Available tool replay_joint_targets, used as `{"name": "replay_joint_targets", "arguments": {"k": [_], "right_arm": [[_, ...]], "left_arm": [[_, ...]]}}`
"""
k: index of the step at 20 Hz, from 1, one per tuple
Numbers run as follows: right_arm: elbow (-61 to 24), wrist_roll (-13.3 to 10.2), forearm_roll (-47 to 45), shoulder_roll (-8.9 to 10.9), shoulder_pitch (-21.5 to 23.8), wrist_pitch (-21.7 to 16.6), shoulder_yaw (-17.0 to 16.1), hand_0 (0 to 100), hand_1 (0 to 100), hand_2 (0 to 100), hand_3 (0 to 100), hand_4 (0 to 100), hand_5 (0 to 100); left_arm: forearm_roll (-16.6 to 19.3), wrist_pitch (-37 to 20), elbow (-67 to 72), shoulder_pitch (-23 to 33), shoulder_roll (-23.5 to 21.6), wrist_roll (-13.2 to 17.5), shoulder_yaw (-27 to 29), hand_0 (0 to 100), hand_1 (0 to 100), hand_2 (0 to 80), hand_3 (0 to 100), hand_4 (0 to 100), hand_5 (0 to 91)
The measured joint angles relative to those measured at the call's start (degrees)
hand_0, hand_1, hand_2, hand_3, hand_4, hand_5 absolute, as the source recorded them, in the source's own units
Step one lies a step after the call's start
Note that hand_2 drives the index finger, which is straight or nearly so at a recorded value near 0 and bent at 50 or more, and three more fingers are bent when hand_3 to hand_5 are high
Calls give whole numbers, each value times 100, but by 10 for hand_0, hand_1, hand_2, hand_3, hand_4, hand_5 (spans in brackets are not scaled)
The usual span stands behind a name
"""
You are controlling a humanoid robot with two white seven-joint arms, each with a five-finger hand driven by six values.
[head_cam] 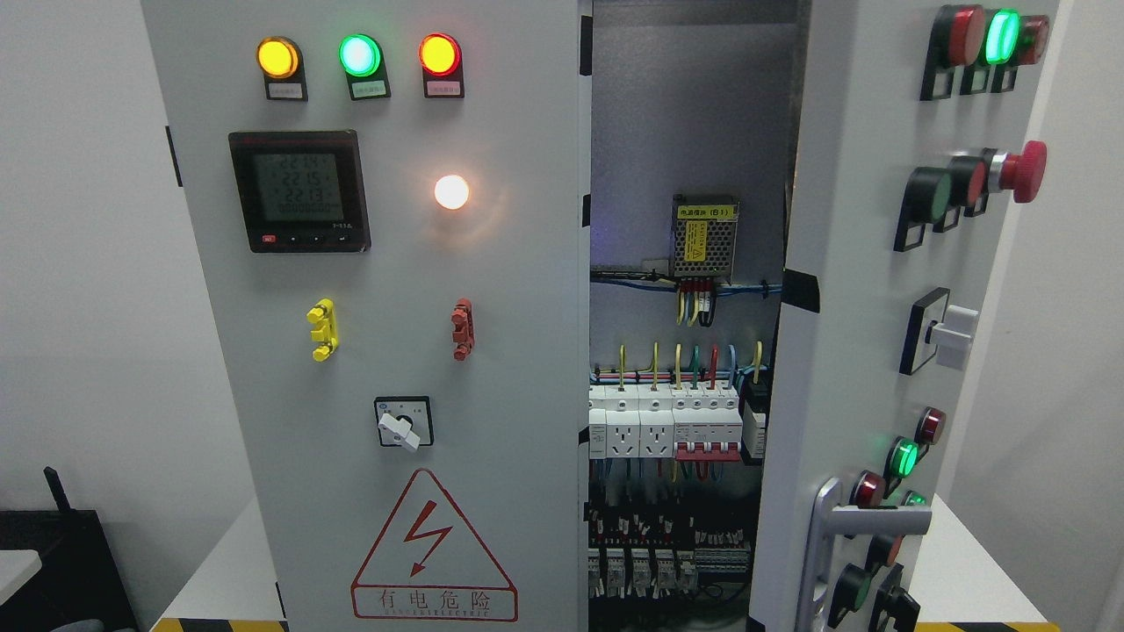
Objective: Open door with both hands
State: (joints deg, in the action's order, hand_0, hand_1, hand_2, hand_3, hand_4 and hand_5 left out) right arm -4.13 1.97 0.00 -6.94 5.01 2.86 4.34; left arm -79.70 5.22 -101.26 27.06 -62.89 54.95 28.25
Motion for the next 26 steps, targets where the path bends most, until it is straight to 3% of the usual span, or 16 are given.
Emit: {"name": "replay_joint_targets", "arguments": {"k": [6, 10, 18, 23, 26], "right_arm": [[0, 0, 0, 0, 0, 0, 0, 380, 0, 0, 0, 0, 0], [0, 0, 0, 0, 0, 0, -2, 380, 0, 0, 0, 0, 0], [0, 1, 0, 0, 0, 0, -2, 380, 0, 0, 0, 0, 0], [0, 1, 0, 0, 0, 0, -2, 380, 0, 0, 0, 0, 0], [0, 1, 0, 0, 0, 0, -1, 380, 0, 0, 0, 0, 0]], "left_arm": [[-109, -48, -264, -272, -565, 53, -122, 0, 0, 0, 0, 0, 0], [-139, -50, -373, -1058, -807, 78, -530, 0, 0, 0, 0, 0, 0], [-123, -42, -483, -3535, -942, -152, -2208, 0, 0, 0, 0, 0, 0], [-165, -10, -515, -5732, -876, -353, -3906, 0, 0, 0, 0, 0, 0], [-406, -6, -523, -6921, -799, -390, -4944, 0, 0, 0, 0, 0, 0]]}}
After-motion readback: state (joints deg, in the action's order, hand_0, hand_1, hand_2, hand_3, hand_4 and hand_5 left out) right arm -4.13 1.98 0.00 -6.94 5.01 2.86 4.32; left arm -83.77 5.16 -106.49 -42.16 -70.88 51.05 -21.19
